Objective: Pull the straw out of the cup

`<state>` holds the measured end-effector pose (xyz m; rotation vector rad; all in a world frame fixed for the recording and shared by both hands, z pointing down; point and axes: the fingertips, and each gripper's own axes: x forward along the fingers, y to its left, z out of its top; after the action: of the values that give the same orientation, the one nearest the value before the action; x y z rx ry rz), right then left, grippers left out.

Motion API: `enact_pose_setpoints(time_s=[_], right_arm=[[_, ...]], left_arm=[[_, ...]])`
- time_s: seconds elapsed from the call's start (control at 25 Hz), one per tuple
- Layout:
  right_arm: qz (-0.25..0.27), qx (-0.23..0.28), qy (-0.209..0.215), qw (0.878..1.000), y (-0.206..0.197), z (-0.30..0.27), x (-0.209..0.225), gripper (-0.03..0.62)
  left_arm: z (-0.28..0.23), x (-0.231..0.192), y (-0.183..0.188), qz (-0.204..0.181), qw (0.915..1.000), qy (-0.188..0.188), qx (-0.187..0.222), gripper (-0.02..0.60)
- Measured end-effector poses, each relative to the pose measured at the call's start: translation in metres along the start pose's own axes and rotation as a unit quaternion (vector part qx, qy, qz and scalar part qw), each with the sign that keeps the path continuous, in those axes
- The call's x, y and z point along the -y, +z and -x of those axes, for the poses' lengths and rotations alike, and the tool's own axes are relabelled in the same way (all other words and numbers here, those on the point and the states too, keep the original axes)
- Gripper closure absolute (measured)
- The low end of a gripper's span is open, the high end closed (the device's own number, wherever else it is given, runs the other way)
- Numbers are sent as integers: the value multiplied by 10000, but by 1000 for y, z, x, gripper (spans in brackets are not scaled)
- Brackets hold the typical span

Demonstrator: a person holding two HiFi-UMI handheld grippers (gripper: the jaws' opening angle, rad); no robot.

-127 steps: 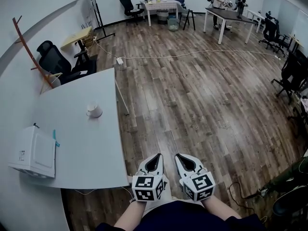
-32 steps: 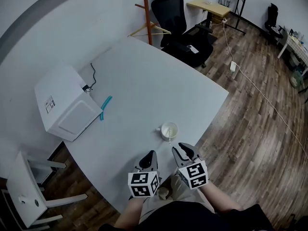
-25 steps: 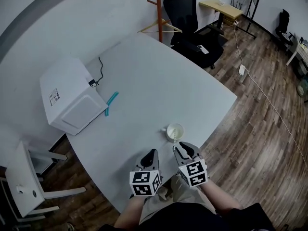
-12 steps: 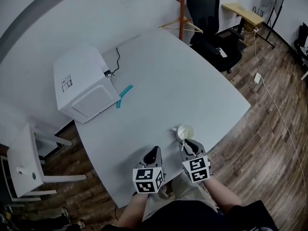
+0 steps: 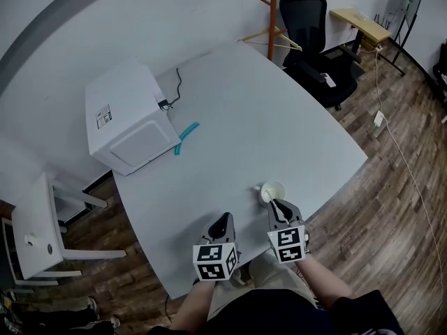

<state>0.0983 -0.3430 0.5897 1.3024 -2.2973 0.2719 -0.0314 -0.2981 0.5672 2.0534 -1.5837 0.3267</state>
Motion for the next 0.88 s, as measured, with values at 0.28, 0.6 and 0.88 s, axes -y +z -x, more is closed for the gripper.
enact_pose_setpoints(time_s=[0.28, 0.6, 0.88], right_arm=[[0, 14, -166, 9999, -1, 9, 8, 553], [-57, 183, -316, 9993, 8, 25, 6, 553], [-162, 562, -515, 9970, 28, 56, 2, 553]], left_arm=[[6, 3, 2, -13, 10000, -13, 47, 569], [18, 8, 2, -124, 9998, -113, 68, 568], [31, 15, 0, -216, 9993, -287, 76, 568]])
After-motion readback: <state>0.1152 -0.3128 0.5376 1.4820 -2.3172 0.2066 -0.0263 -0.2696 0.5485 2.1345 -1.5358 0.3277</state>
